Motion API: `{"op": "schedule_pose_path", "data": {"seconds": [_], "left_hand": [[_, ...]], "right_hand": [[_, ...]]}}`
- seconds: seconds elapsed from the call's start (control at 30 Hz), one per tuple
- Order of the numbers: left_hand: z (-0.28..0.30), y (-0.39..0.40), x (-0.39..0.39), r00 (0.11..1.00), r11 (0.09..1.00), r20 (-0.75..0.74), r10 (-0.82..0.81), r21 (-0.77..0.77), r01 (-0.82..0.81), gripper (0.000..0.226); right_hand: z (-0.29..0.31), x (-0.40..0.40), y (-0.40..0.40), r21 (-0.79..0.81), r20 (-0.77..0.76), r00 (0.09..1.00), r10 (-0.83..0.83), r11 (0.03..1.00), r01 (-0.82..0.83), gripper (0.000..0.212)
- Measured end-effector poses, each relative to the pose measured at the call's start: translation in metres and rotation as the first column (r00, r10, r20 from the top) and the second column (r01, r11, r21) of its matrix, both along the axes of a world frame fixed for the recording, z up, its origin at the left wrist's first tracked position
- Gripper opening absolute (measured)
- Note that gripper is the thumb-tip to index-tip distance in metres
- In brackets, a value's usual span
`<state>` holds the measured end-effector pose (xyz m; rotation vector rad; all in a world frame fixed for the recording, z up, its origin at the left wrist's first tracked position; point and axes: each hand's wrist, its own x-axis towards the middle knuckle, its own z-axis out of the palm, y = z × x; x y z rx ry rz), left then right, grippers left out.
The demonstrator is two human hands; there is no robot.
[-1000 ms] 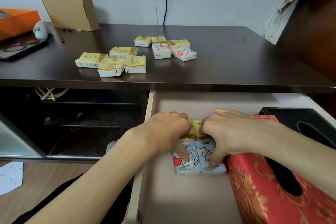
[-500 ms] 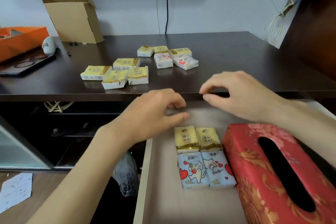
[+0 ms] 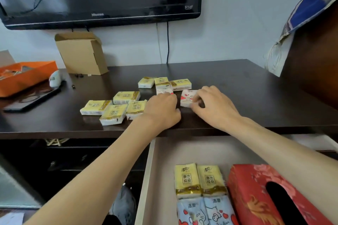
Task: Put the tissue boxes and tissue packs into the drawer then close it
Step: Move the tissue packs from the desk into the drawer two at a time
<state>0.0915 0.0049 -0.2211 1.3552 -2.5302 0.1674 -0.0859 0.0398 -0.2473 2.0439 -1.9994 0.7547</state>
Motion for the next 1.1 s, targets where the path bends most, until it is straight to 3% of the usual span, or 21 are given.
{"op": "schedule_pose_path", "data": {"seconds": [0.1, 0.2, 0.27, 0.4, 0.57, 0.63, 0.73, 0.83, 0.93, 1.03, 1.1], "left_hand": [[0.006, 0.009, 0.010, 0.995, 0.998, -0.083, -0.048, -0.042, 0.045, 0.027], [0.011, 0.007, 0.019, 0.982, 0.996, -0.179, -0.061, 0.047, 0.070, 0.046], [0.014, 0.000, 0.019, 0.993, 0.986, -0.115, -0.005, 0.165, 0.024, 0.061], [0.018, -0.010, 0.012, 0.999, 0.935, -0.023, 0.040, 0.355, -0.029, 0.055], [0.018, -0.005, 0.018, 0.990, 0.944, 0.136, -0.043, 0.329, -0.004, 0.056], [0.019, 0.000, 0.021, 0.987, 0.956, 0.153, -0.055, 0.294, 0.008, 0.054], [0.016, 0.012, 0.026, 0.984, 0.974, 0.154, -0.087, 0.223, 0.052, 0.050], [0.008, 0.031, 0.033, 0.993, 0.977, 0.056, -0.102, 0.196, 0.089, 0.049], [0.007, 0.057, 0.046, 0.989, 0.973, -0.120, -0.088, 0.203, 0.112, 0.051], [0.008, 0.092, 0.063, 0.922, 0.930, -0.380, -0.077, 0.306, 0.204, 0.047], [0.004, 0.119, 0.072, 0.890, 0.885, -0.450, -0.071, 0.383, 0.264, 0.046]], "right_hand": [[0.001, 0.002, 0.007, -0.068, -0.017, 0.998, 0.065, 0.996, -0.066, 0.031], [0.001, 0.001, 0.006, 0.023, 0.076, 0.988, 0.135, 0.990, -0.137, 0.047], [0.001, 0.001, 0.004, 0.113, 0.152, 0.983, 0.106, 0.986, -0.124, 0.059], [0.002, -0.001, 0.000, 0.163, 0.229, 0.972, 0.057, 0.982, -0.096, 0.047], [0.008, 0.000, 0.004, 0.170, 0.180, 0.983, 0.029, 0.984, -0.060, 0.050], [0.010, 0.002, 0.005, 0.180, 0.143, 0.990, -0.006, 0.984, -0.020, 0.055], [0.005, 0.006, 0.012, 0.143, 0.157, 0.986, -0.058, 0.989, 0.035, 0.045], [0.000, 0.011, 0.036, 0.028, 0.317, 0.948, -0.037, 0.999, 0.030, 0.035], [0.002, 0.013, 0.080, -0.050, 0.506, 0.860, 0.071, 0.997, -0.053, 0.044], [0.007, 0.009, 0.134, 0.038, 0.534, 0.839, 0.106, 0.988, -0.149, 0.044], [0.007, 0.007, 0.170, 0.168, 0.513, 0.854, 0.088, 0.965, -0.200, 0.041]]}}
